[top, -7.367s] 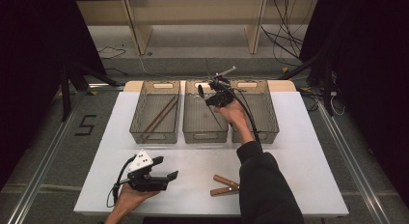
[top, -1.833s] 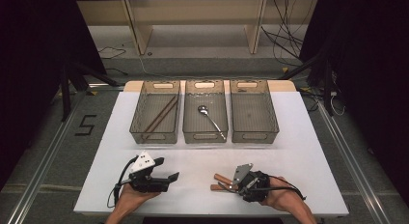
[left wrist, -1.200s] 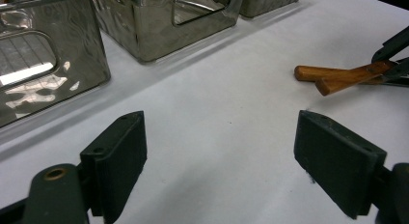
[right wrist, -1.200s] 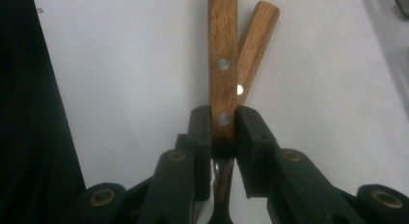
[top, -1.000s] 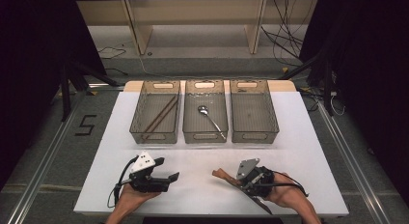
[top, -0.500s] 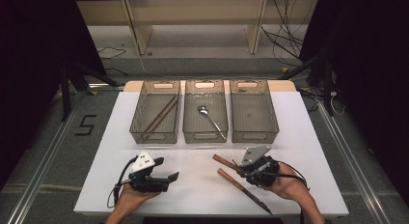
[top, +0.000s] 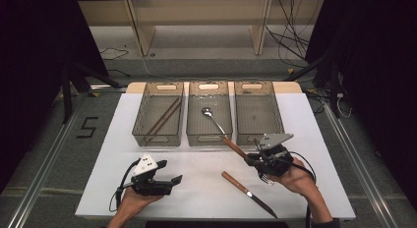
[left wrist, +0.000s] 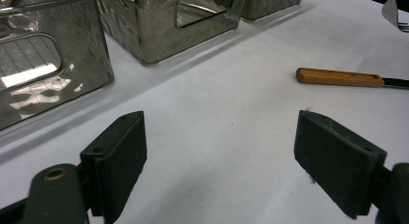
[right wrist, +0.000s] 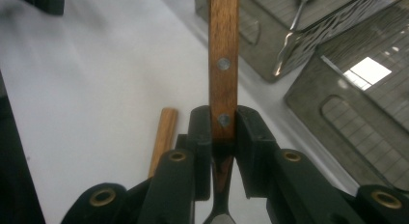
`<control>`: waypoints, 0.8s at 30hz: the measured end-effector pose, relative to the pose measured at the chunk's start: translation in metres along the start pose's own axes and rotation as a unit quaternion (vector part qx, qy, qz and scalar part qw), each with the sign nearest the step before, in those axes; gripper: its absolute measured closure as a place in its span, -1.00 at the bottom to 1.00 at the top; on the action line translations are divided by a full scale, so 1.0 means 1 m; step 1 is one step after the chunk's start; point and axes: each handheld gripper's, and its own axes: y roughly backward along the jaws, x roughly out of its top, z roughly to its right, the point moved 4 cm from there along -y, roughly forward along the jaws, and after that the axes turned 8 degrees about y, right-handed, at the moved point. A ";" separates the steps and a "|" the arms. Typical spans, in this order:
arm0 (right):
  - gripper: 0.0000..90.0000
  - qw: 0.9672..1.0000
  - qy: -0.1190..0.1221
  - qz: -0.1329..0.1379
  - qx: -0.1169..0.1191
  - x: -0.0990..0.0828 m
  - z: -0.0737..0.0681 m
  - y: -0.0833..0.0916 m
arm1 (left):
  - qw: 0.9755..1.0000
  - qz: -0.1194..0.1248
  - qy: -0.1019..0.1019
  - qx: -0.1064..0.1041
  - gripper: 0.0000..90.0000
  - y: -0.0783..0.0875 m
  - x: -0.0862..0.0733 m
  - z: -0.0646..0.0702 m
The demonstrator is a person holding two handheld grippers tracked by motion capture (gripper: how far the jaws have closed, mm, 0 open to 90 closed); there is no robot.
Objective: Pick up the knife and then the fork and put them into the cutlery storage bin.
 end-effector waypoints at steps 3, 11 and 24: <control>0.73 1.000 -0.017 0.010 -0.008 0.003 0.010 0.002 | 1.000 0.002 0.001 -0.001 -0.59 0.000 0.000 0.000; 0.73 0.997 -0.062 0.041 -0.031 0.013 0.033 0.007 | 1.000 0.003 0.003 0.000 -0.59 0.000 0.000 -0.001; 0.73 0.990 -0.105 0.072 -0.058 0.043 0.080 0.016 | 1.000 0.006 0.004 -0.001 -0.59 0.001 0.001 -0.002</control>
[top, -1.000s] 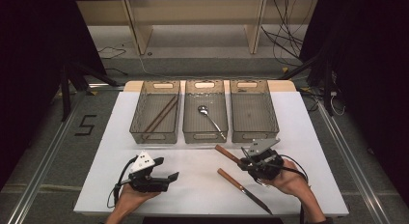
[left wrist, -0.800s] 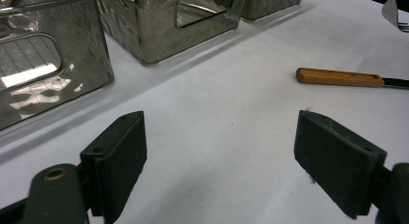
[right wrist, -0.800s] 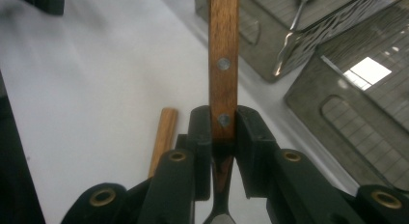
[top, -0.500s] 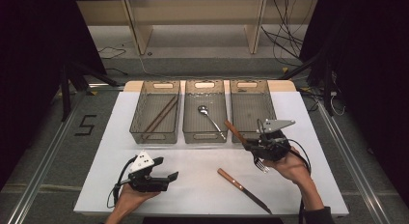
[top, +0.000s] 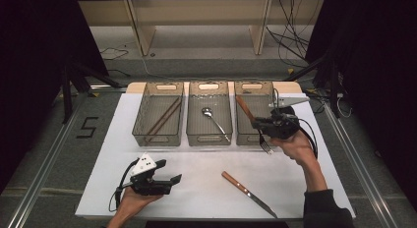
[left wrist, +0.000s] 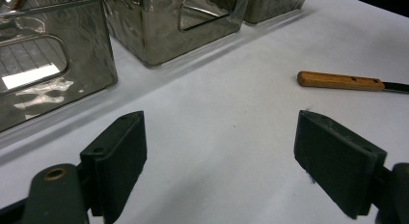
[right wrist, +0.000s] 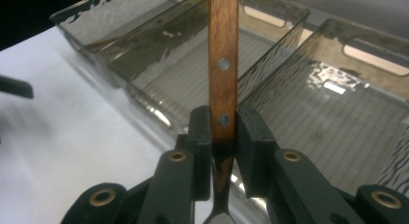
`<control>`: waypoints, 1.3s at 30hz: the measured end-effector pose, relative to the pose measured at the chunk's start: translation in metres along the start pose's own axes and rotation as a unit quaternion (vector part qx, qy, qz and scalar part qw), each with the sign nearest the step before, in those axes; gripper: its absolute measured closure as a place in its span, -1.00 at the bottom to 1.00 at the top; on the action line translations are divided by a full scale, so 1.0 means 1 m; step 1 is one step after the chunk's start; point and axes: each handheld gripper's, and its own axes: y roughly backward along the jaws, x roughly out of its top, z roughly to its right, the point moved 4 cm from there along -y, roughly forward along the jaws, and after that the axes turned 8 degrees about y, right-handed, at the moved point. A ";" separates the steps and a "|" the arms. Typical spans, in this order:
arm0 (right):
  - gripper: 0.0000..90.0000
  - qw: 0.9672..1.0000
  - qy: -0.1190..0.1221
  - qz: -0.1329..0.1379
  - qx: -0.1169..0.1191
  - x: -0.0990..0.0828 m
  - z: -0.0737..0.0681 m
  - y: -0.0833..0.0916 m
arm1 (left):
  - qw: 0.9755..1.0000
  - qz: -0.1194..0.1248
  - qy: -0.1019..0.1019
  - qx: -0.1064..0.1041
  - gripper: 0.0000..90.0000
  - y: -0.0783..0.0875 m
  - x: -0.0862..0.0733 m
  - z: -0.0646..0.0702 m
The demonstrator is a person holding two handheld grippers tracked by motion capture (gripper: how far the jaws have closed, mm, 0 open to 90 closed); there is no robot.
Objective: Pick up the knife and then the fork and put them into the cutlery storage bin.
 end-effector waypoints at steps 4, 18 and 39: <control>0.73 1.000 -0.013 0.004 -0.012 0.010 0.010 -0.002 | 1.000 0.003 0.003 0.000 -0.59 0.000 0.000 0.000; 0.73 0.998 -0.051 0.012 -0.046 0.027 0.044 -0.014 | 1.000 0.005 0.002 -0.001 -0.59 0.001 0.001 -0.001; 0.73 0.994 -0.074 -0.006 -0.081 0.022 0.075 -0.041 | 1.000 0.005 0.005 -0.003 -0.59 0.001 0.001 -0.001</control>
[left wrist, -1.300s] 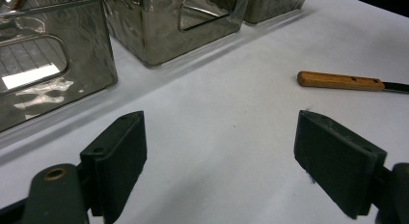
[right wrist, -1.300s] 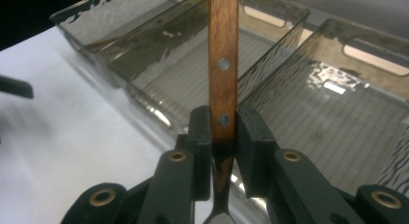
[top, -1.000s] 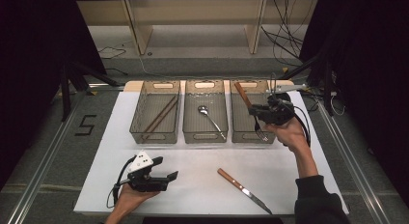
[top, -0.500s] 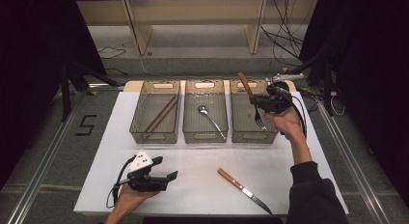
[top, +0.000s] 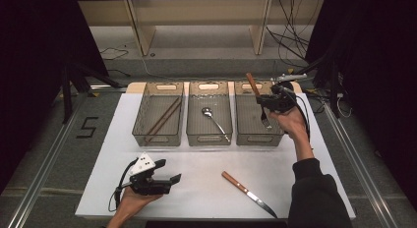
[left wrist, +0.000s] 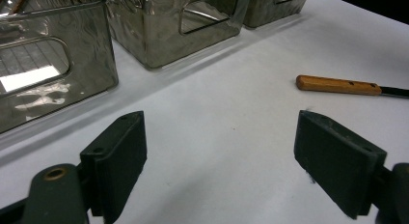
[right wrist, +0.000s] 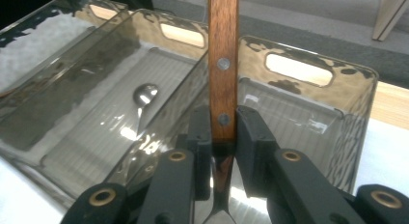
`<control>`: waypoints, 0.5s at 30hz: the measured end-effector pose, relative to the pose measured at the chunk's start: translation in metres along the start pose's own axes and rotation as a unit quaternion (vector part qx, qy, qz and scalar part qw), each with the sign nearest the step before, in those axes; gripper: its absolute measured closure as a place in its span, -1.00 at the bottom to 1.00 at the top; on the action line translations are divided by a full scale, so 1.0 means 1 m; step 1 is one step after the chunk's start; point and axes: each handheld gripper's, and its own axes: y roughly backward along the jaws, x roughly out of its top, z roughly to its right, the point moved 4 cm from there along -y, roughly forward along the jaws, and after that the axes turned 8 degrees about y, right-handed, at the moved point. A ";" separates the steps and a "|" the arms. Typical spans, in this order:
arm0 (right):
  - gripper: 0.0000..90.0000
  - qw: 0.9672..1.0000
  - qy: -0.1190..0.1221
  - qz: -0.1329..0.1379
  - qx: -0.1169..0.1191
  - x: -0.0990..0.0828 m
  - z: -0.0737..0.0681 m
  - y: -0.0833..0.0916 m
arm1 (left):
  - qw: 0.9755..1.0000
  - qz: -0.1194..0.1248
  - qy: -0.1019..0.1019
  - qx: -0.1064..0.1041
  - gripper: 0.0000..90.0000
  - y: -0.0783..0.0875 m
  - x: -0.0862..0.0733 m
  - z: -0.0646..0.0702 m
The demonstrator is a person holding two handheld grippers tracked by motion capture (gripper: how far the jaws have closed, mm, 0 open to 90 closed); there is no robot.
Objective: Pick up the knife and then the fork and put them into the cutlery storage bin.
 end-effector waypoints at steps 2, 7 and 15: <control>0.73 1.000 -0.001 -0.002 -0.005 -0.002 0.003 -0.002 | 1.000 -0.001 0.000 0.000 -0.59 0.000 0.000 0.000; 0.73 1.000 -0.008 -0.007 -0.012 -0.004 0.006 -0.005 | 1.000 -0.002 0.000 -0.001 -0.59 0.000 0.000 0.000; 0.73 1.000 -0.011 -0.013 -0.014 -0.006 0.006 -0.012 | 1.000 -0.001 0.000 0.000 -0.59 0.000 0.000 0.000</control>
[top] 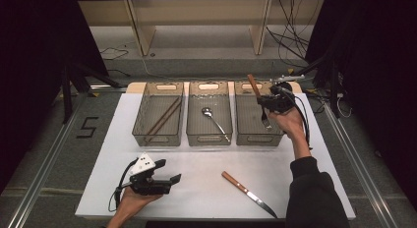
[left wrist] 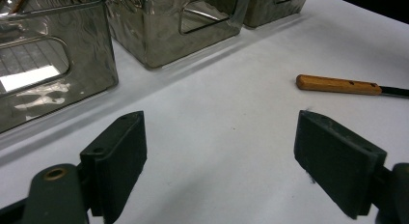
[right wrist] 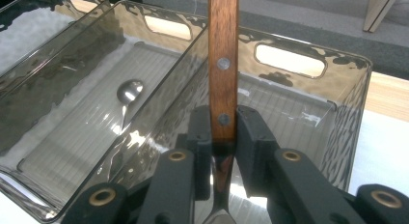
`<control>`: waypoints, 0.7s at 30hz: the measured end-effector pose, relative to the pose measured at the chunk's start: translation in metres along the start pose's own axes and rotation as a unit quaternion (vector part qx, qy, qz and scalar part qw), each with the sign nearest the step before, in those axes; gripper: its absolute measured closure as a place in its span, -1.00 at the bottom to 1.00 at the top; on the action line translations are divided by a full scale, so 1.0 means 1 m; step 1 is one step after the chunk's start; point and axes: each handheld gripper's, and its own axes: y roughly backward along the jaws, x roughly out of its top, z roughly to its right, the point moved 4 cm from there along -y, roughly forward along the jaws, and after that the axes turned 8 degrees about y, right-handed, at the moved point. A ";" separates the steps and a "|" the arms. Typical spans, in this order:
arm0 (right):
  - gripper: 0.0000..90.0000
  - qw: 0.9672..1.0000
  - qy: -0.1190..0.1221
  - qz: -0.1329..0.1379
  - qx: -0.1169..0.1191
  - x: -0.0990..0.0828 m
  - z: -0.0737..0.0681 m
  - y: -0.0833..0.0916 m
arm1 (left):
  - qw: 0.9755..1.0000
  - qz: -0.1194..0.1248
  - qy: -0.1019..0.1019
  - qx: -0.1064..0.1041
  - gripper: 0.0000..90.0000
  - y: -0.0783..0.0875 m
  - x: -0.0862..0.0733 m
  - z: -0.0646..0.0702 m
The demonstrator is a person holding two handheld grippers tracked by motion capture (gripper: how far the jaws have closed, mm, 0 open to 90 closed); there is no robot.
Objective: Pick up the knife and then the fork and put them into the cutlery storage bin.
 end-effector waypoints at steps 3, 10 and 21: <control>0.73 1.000 -0.001 -0.001 -0.001 0.000 -0.001 -0.002 | 1.000 0.001 0.000 0.000 -0.59 0.000 0.000 0.000; 0.73 1.000 -0.002 -0.004 0.000 -0.002 -0.002 -0.005 | 1.000 0.001 0.000 0.000 -0.59 0.000 0.000 0.000; 0.73 1.000 -0.007 -0.009 -0.001 -0.005 -0.001 -0.008 | 1.000 0.003 0.001 -0.001 -0.59 0.000 0.000 0.000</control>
